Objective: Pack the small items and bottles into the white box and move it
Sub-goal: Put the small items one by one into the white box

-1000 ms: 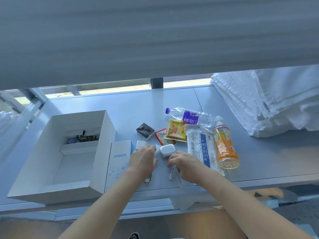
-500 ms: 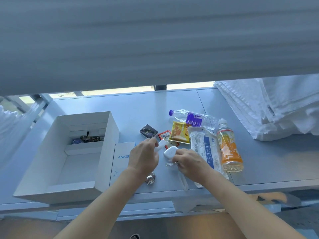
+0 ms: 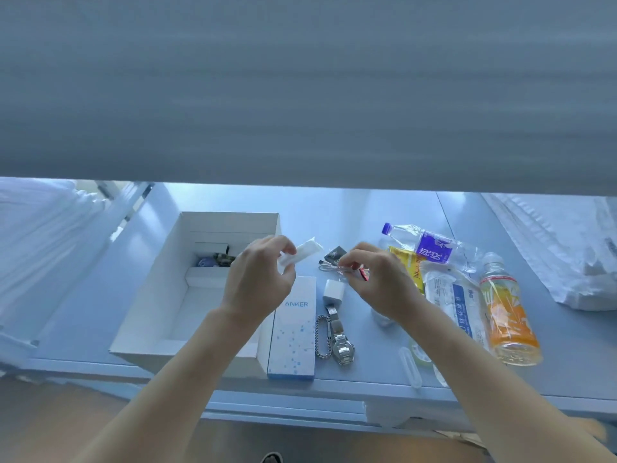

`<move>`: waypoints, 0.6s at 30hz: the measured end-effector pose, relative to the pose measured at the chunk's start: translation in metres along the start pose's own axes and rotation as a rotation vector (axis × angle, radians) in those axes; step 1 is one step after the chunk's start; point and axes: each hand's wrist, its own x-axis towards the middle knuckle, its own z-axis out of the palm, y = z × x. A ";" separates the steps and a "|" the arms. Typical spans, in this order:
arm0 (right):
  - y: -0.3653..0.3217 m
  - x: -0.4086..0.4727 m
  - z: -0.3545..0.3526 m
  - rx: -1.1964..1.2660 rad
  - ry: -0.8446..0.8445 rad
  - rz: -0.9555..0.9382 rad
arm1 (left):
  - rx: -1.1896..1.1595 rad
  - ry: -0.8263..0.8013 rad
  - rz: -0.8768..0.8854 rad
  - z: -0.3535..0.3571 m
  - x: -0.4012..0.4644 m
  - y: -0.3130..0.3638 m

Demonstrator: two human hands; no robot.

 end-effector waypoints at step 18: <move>-0.098 0.130 0.099 -0.177 -0.184 -0.101 | 0.194 -0.089 0.008 -0.070 0.019 -0.163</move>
